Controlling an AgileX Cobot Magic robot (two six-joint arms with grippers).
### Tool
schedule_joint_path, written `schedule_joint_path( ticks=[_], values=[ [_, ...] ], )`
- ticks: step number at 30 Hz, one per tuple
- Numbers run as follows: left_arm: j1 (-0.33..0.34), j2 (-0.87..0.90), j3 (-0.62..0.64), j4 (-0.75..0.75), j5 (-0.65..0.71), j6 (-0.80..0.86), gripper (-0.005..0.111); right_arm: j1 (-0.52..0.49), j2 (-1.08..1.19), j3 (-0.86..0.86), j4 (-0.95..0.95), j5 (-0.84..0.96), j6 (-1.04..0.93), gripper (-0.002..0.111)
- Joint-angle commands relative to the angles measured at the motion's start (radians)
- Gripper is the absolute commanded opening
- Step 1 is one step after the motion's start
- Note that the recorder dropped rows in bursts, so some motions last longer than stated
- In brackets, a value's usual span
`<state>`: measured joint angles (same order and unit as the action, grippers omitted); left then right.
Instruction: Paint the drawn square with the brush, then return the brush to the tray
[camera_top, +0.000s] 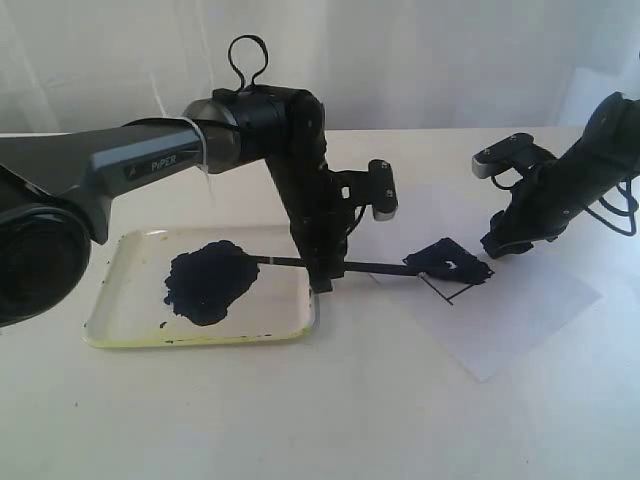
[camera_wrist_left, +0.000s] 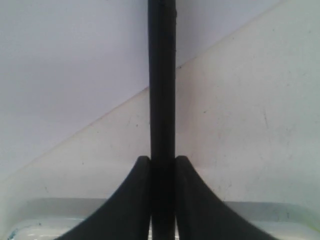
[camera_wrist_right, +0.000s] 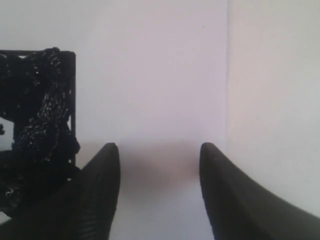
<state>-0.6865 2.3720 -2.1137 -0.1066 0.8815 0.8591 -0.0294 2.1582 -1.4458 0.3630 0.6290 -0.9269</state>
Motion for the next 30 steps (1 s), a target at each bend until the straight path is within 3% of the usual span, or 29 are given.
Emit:
schedule_joint_path(
  ticks=[1,30],
  values=[
    [0.000,-0.012,-0.006,0.016,0.062,-0.022,0.000,0.000,0.018,0.004,-0.015,0.000,-0.004,0.047],
    [0.004,-0.041,-0.006,0.064,0.153,-0.071,0.000,0.000,0.018,0.004,-0.015,-0.002,-0.004,0.047]
  ],
)
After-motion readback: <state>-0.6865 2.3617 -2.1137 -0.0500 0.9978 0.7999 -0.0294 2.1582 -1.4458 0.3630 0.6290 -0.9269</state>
